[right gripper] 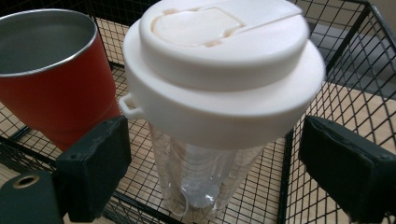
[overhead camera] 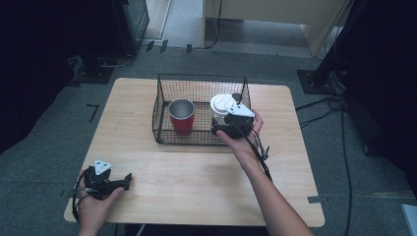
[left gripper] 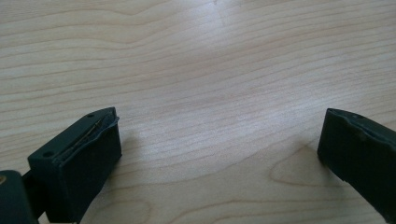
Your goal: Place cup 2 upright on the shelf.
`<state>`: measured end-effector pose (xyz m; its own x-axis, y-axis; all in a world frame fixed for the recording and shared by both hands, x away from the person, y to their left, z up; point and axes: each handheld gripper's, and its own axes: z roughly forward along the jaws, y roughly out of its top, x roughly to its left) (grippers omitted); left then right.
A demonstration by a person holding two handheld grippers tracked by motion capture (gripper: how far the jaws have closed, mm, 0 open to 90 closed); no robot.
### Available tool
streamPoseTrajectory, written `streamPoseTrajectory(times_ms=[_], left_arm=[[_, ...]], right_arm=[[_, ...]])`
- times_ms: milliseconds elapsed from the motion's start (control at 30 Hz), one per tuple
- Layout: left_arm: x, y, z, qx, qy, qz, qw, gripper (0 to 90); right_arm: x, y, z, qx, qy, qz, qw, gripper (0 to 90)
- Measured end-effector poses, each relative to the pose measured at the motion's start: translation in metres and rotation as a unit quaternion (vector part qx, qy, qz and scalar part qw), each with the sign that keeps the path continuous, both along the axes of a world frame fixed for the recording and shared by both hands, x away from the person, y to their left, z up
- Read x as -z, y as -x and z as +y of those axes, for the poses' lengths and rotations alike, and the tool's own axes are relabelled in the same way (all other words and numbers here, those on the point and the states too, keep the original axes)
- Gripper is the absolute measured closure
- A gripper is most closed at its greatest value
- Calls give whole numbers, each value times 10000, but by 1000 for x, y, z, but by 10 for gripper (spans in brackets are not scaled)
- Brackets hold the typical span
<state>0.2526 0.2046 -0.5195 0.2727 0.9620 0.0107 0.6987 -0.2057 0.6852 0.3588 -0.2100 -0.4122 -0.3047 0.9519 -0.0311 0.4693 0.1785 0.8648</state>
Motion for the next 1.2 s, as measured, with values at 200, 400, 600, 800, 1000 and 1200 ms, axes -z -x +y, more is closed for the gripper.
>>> streamPoseTrajectory(times_ms=[200,400,600,800,1000,1200], left_arm=[[0,0,0,-2,3,-1,10000,0],[0,0,0,2,1,-1,10000,0],[0,0,0,1,0,-2,10000,0],[0,0,0,0,2,-3,10000,0],[0,0,0,0,1,0,10000,0],[0,0,0,1,1,0,10000,0]], right_arm=[[-1,8,-7,-32,19,-48,10000,92],[1,19,-17,-44,8,-69,10000,91],[2,31,-27,-133,-97,-107,9998,91],[2,45,-38,-189,-135,-150,9996,91],[6,56,-53,-166,-216,-154,9995,91],[15,70,-71,-133,-353,-185,9991,91]])
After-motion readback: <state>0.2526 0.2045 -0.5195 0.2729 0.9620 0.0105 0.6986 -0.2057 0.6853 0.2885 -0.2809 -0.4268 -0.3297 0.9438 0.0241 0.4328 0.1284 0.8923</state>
